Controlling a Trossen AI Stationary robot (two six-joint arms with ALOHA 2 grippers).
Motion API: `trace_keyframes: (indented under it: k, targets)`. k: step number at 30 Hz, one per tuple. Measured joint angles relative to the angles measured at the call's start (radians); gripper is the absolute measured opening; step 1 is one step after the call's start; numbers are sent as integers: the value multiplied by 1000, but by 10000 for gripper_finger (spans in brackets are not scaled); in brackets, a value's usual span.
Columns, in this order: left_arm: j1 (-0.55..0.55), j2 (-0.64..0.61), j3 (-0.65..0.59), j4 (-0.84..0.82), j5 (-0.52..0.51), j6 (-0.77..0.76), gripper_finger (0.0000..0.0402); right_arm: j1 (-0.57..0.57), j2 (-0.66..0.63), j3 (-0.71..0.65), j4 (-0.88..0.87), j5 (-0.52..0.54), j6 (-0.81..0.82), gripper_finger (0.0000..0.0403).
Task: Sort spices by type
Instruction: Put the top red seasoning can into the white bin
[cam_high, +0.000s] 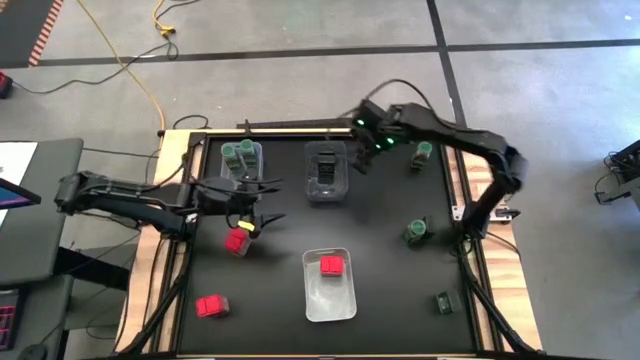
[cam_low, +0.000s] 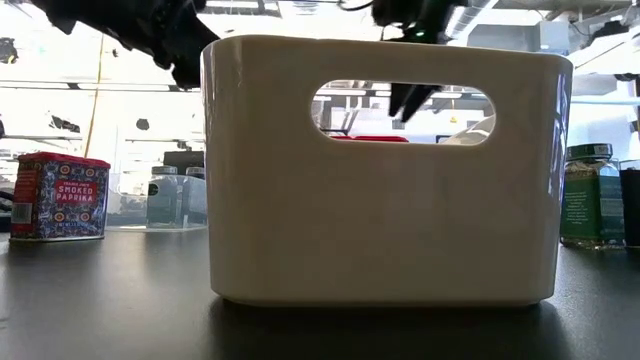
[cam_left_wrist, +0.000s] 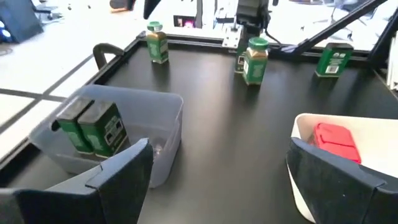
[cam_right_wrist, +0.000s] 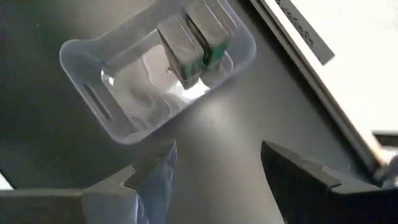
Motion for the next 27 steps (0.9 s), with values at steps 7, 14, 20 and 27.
trace_keyframes:
  k: [7, 14, 20, 27]
  targets:
    - [0, -186, 0, -152, 10, -26, 352, 49, -268, -293, 75, 35, 264, 266]
    - [0, -331, 0, -215, 11, -4, 352, 111, -441, -433, 64, 129, 500, 265]
    - [0, -380, 0, -271, 11, -9, 352, 187, -508, -476, -31, 132, 717, 265]
    - [0, -373, 0, -341, 11, -28, 352, 315, -505, -476, -244, 132, 934, 265]
